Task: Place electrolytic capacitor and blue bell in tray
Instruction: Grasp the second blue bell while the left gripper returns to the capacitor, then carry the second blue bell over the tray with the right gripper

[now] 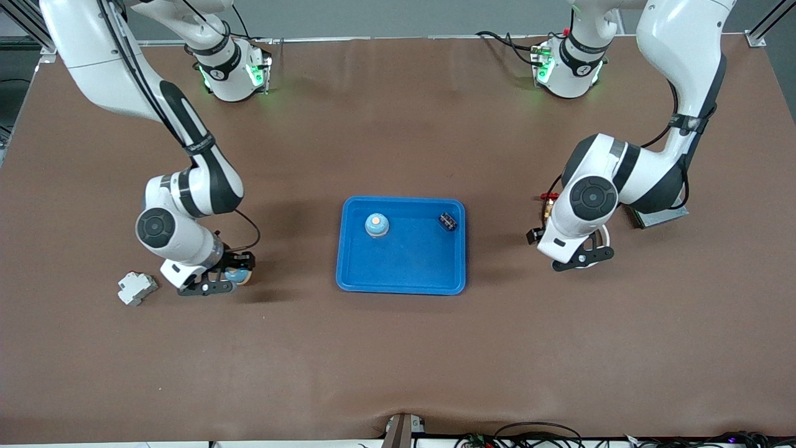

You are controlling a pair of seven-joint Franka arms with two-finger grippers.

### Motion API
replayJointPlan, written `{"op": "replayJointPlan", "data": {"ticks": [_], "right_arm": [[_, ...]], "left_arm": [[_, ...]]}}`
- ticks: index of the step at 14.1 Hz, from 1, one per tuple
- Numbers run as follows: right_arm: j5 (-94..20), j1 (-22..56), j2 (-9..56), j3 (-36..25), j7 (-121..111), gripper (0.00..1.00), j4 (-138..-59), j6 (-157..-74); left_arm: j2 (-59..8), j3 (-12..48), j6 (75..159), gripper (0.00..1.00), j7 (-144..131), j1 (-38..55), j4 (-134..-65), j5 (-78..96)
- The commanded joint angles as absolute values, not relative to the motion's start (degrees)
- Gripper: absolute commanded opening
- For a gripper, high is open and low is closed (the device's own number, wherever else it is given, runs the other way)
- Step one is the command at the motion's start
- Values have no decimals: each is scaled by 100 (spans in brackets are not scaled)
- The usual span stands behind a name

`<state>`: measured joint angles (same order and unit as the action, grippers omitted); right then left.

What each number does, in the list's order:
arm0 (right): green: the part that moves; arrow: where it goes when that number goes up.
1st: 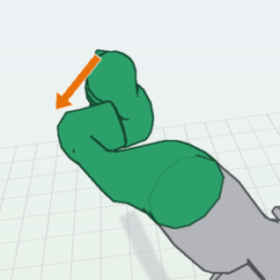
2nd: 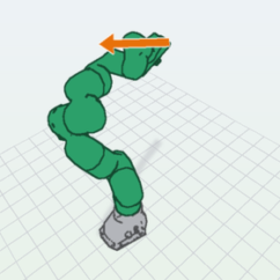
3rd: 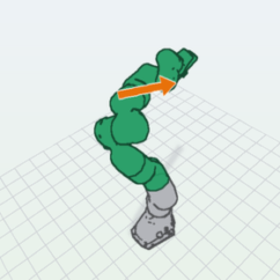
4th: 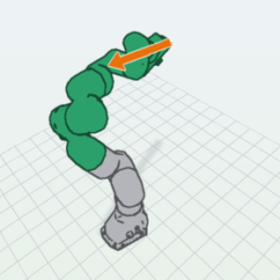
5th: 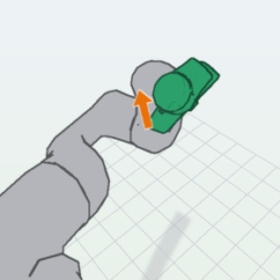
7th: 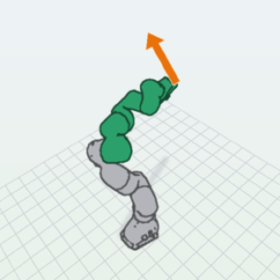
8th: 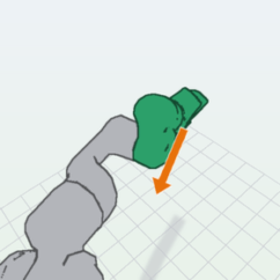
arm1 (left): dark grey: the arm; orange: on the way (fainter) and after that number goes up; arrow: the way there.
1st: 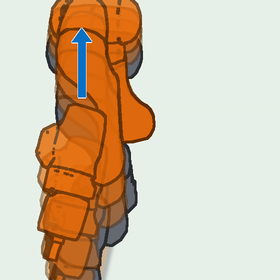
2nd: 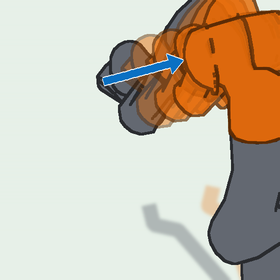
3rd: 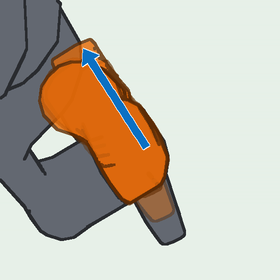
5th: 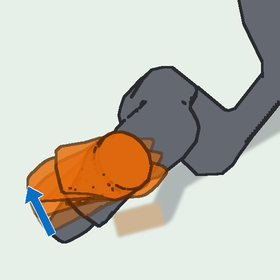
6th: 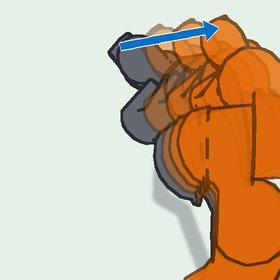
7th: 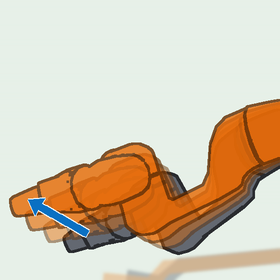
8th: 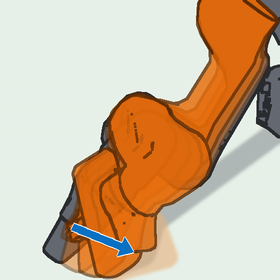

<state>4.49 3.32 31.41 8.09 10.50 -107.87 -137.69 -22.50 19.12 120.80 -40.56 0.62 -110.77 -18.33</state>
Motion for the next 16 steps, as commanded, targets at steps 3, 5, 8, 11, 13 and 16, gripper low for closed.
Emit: {"op": "replayJointPlan", "data": {"ticks": [3, 5, 8, 11, 13, 16], "right_arm": [[387, 675, 3076, 1090, 2308, 0, -10609, -13641], [396, 1044, 3076, 1081, 3020, 0, -10512, -13641], [404, 1581, 3094, 1081, 4075, 0, -10328, -13632], [474, 2064, 3111, 1064, 5024, 0, -10187, -13641], [483, 2345, 3146, 1037, 5509, 0, -10073, -13641], [553, 2601, 3295, 1020, 5940, 0, -9906, -13641]], "left_arm": [[-1925, 1960, 13120, 100, -3464, -272, -11961, -2170], [-1951, 1969, 13402, 100, -3288, -508, -12093, -2346], [-1917, 1977, 13421, 100, -3032, -580, -12146, -2347], [-1986, 1978, 13464, 100, -3023, -580, -12103, -2321], [-2144, 1969, 13631, 100, -3015, -589, -12111, -2320], [-2241, 1977, 13746, 100, -2840, -826, -12138, -2329]]}}
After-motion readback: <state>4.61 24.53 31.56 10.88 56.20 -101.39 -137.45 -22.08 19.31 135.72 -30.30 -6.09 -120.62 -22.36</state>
